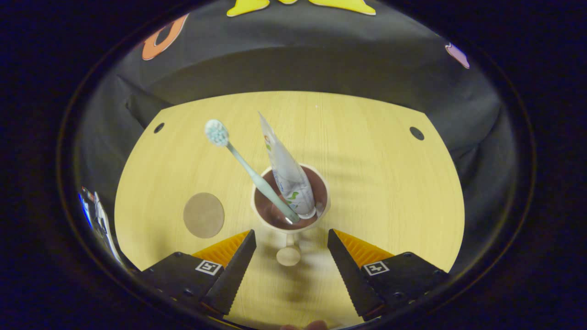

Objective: Put the toothbrush and toothpaste on the desktop into the cup, then pick up the cup and place it on the coaster on the desktop.

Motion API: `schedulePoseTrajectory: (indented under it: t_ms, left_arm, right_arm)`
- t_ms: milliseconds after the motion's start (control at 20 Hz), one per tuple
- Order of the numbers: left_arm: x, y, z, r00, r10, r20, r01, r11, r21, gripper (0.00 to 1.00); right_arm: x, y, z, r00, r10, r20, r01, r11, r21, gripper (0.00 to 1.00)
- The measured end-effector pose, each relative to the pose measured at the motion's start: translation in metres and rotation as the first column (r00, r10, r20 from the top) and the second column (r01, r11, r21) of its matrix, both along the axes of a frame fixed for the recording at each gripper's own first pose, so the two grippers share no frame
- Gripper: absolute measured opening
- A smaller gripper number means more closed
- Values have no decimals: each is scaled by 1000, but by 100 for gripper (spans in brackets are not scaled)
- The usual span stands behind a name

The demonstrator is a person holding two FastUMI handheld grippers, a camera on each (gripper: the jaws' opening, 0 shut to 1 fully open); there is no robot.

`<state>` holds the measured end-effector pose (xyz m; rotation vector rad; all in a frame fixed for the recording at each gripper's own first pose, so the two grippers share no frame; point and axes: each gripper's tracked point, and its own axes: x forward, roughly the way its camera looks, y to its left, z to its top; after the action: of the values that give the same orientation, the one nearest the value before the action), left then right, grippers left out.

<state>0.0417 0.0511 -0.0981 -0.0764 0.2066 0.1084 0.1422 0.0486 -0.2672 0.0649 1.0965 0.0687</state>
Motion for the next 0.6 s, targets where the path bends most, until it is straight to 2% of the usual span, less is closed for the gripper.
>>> schedulePoseTrajectory:
  t_ms: [200, 300, 350, 500, 550, 600]
  left_arm:
    - [4, 10, -6, 1000, 10, -27, -9, 1000, 13, 100]
    - [6, 13, -11, 999, 11, -41, -11, 1000, 18, 100]
    - [6, 13, -13, 999, 12, -50, -12, 1000, 18, 100]
    - [10, 15, -18, 998, 10, -68, -9, 1000, 16, 100]
    - [10, 15, -20, 997, 7, -74, -7, 1000, 13, 100]
    - [10, 15, -22, 997, 3, -78, -3, 1000, 8, 100]
  right_arm:
    - [7, 1, -20, 997, -14, -70, 14, 1000, -5, 94]
    - [10, 4, -29, 995, -27, -100, 28, 1000, 3, 88]
    - [10, 5, -33, 991, -39, -125, 40, 999, 10, 72]
    - [6, 4, -39, 984, -77, -162, 81, 997, 20, 44]
    - [8, 4, -38, 982, -78, -170, 82, 997, 12, 27]
    - [9, 5, -37, 982, -83, -170, 86, 996, 9, 29]
